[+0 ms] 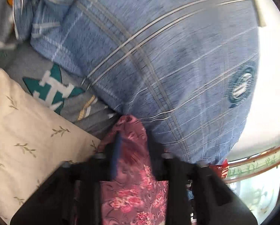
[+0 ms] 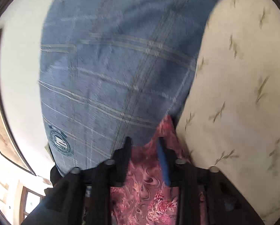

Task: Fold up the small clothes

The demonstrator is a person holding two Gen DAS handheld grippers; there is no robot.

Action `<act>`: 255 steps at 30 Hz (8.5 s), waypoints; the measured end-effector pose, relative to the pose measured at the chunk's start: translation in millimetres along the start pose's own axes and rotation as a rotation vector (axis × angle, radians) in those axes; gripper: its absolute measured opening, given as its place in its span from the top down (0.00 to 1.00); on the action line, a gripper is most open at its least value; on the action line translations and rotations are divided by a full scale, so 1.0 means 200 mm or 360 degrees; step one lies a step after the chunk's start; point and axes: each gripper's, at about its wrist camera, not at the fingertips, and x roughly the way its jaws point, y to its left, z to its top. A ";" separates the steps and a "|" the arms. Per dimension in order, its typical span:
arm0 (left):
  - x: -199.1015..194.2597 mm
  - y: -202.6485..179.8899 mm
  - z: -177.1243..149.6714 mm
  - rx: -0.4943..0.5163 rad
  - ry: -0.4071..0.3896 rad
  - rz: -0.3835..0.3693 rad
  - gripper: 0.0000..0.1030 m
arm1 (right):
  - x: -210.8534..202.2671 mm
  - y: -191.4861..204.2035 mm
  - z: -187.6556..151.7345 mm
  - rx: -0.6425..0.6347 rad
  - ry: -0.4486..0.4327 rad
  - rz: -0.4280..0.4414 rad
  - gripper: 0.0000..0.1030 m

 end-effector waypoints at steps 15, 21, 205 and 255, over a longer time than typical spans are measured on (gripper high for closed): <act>0.33 -0.09 -0.17 0.0326 0.0270 0.0515 0.61 | 0.43 0.17 -0.10 -0.0578 0.0349 -0.0708 0.91; -0.16 -0.01 -0.44 0.0352 0.0289 0.0245 0.49 | -0.01 0.17 -0.17 -0.0495 0.0271 -0.0453 0.72; 0.45 -1.11 -0.68 0.0991 0.0555 0.0276 0.91 | -0.26 0.68 -1.25 -0.1349 0.0025 -0.0219 0.95; 1.23 -1.25 -1.19 0.1506 0.0758 0.1262 0.93 | -0.15 0.09 -0.77 -0.0202 0.0267 0.0249 0.95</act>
